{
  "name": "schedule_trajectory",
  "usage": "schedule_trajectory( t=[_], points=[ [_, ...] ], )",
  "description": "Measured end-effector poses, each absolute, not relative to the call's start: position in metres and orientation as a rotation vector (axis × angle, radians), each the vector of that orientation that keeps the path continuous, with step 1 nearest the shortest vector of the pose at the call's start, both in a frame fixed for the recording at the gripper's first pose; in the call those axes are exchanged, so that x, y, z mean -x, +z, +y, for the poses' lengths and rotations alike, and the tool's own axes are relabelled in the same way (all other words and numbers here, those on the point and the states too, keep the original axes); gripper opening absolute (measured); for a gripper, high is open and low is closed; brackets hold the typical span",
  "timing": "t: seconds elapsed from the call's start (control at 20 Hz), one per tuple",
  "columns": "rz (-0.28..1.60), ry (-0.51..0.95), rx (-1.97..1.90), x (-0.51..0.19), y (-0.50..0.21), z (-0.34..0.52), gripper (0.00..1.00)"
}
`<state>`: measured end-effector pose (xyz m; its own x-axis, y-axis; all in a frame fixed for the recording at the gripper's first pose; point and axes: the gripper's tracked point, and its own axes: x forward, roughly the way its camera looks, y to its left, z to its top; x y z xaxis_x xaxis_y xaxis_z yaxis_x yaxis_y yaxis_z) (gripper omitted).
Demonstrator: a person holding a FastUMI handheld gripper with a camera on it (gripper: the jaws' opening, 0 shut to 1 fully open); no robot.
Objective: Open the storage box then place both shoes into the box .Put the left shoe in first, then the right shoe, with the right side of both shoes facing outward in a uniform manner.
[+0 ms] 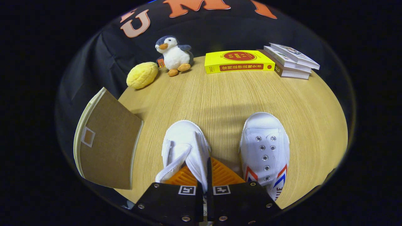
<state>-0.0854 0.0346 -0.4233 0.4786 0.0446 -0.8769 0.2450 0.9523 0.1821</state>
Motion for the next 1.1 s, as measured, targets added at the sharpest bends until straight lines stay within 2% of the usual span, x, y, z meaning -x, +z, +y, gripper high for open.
schedule_trajectory(
  t=[0.65,1.1],
  points=[
    [1.031,-0.097,-0.389,0.041,-0.285,0.087,0.05],
    [1.062,0.028,-0.423,0.006,-0.237,0.191,0.05]
  ],
)
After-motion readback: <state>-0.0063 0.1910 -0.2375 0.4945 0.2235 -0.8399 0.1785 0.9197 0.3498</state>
